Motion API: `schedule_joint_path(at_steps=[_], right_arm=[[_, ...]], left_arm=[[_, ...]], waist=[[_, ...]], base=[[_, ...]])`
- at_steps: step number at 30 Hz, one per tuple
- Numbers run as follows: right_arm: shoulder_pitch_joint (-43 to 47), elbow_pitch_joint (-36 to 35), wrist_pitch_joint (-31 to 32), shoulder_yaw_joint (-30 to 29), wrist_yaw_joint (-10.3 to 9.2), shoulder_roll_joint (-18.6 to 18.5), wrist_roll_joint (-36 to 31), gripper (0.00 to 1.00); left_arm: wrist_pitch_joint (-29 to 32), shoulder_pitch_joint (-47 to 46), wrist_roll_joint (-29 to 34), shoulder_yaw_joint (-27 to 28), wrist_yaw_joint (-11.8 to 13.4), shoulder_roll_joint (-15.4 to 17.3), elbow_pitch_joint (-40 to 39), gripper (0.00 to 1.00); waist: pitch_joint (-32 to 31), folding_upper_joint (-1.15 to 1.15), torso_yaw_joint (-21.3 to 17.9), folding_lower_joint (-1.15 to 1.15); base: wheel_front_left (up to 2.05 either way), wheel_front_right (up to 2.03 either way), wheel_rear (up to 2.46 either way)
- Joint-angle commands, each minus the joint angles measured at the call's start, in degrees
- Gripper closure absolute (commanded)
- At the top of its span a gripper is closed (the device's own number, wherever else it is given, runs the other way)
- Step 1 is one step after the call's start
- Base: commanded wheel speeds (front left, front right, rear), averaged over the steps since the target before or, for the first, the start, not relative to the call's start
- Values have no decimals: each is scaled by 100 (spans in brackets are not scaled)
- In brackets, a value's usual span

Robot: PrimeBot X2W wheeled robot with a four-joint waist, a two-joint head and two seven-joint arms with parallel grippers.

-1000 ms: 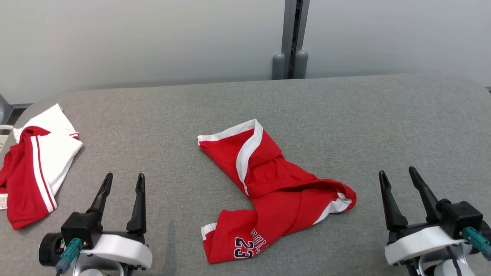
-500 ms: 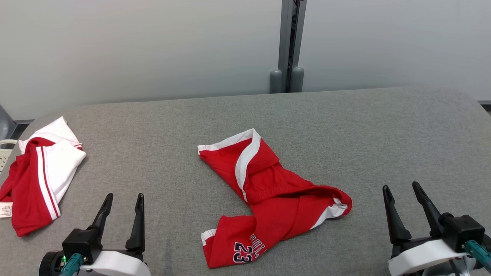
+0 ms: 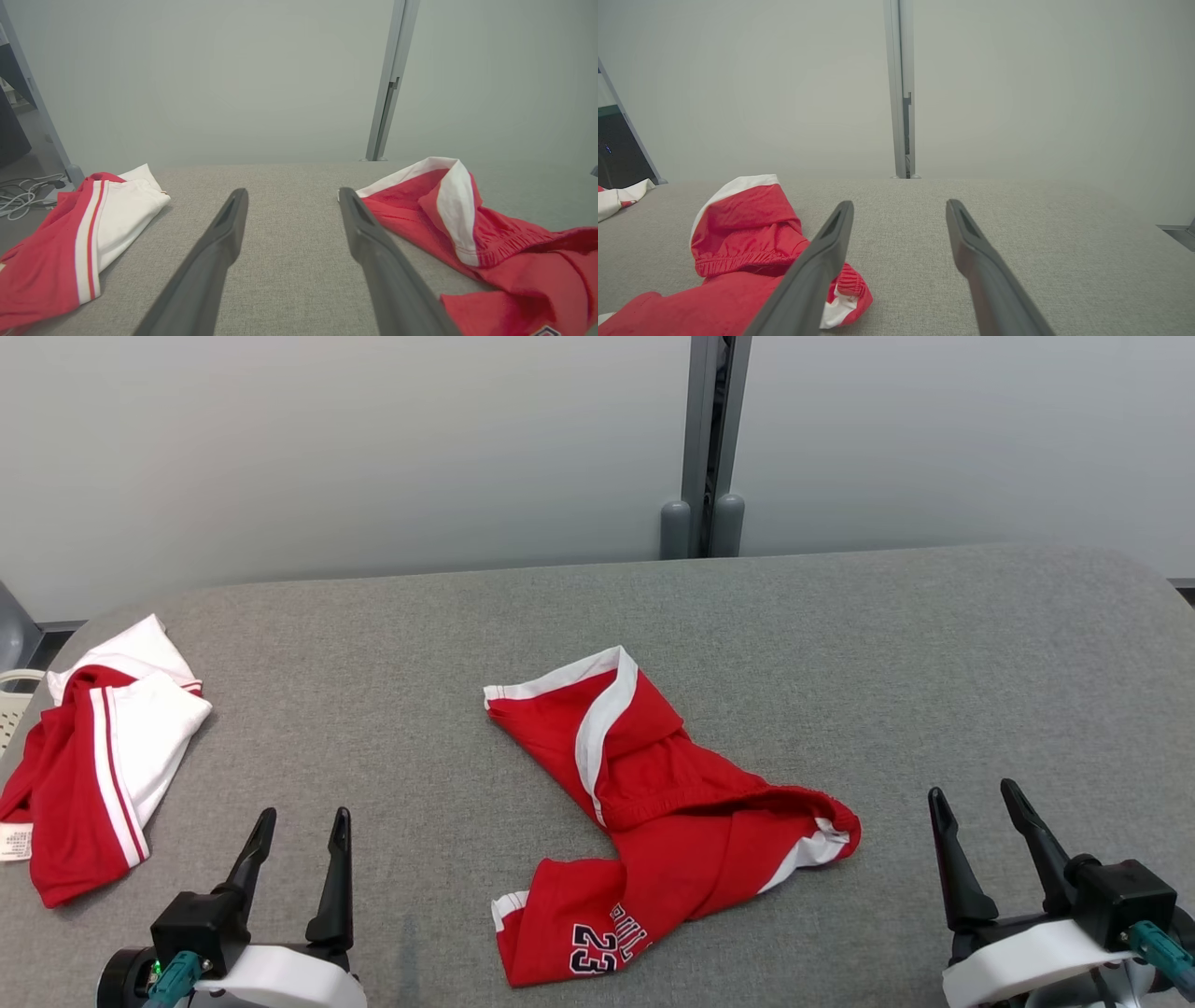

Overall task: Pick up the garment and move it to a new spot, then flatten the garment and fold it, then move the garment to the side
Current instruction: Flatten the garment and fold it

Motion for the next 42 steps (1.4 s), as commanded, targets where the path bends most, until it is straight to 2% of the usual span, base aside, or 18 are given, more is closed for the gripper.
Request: schedule_joint_path(at_steps=[1,11,16,21,26,34,42], right_arm=[[23,0,-8,-4,11,-21,-2,0],[-98,74,-8,248,11,-101,44,0],[-335,325,42,927,11,-289,133,0],[-775,618,449,1768,11,-508,355,0],[-1290,798,832,2276,11,-682,427,0],[-1978,1183,1354,2818,10,-1020,254,0],[-2330,1470,1659,3005,10,-1160,164,0]], left_arm=[[-26,-65,-9,28,-19,13,-15,0],[-26,-100,37,9,-16,-26,-53,0],[-26,-273,84,-64,-32,-75,-101,0],[-26,-451,106,-132,-61,-150,-143,0],[-26,-628,145,-189,-117,-227,-141,0],[-26,-876,239,-231,-190,-362,-90,0],[-26,-955,297,-160,-247,-458,-77,0]], waist=[[0,0,2,0],[39,0,83,0],[237,0,218,0],[473,0,383,0],[702,0,552,0],[993,0,771,0],[1098,0,842,0]], base=[[0,0,0],[0,0,0],[0,0,0],[0,0,0],[0,0,0],[0,0,0],[0,0,0]])
